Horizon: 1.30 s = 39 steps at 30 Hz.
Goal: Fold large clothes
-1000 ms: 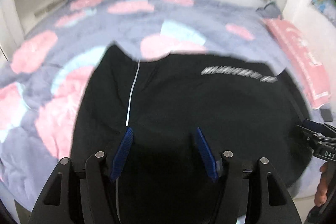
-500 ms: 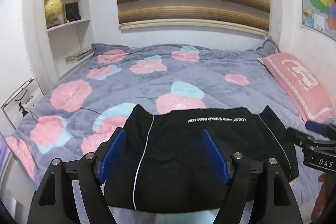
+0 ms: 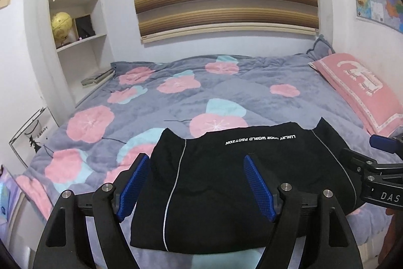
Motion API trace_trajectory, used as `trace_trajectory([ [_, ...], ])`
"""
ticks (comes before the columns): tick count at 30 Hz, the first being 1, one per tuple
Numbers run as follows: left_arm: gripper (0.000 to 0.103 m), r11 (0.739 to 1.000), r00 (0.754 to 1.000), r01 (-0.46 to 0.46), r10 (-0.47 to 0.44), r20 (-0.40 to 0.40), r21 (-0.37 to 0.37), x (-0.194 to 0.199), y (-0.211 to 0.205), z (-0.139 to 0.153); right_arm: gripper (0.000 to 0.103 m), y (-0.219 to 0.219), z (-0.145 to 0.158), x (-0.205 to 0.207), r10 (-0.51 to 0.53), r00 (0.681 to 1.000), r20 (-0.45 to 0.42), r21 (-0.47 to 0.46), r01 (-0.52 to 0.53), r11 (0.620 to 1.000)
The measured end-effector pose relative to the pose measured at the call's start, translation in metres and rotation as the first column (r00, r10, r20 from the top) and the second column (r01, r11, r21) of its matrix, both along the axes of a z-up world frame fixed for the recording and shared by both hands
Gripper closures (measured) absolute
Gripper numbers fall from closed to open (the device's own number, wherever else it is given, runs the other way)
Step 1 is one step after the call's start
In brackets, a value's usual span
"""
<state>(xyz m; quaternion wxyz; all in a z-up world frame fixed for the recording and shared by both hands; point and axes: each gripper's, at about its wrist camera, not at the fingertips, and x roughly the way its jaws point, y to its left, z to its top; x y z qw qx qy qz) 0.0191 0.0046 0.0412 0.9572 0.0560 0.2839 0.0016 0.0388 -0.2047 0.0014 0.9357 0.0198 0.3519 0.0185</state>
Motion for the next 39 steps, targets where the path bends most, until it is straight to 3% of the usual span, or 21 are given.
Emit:
trace_trajectory([
  [39,0.025,0.999,0.995,-0.018,0.015,-0.097,-0.034,0.02,0.002,-0.027,0.012,0.0,-0.029,0.017,-0.001,0.997,-0.08,0.001,0.002,1.0],
])
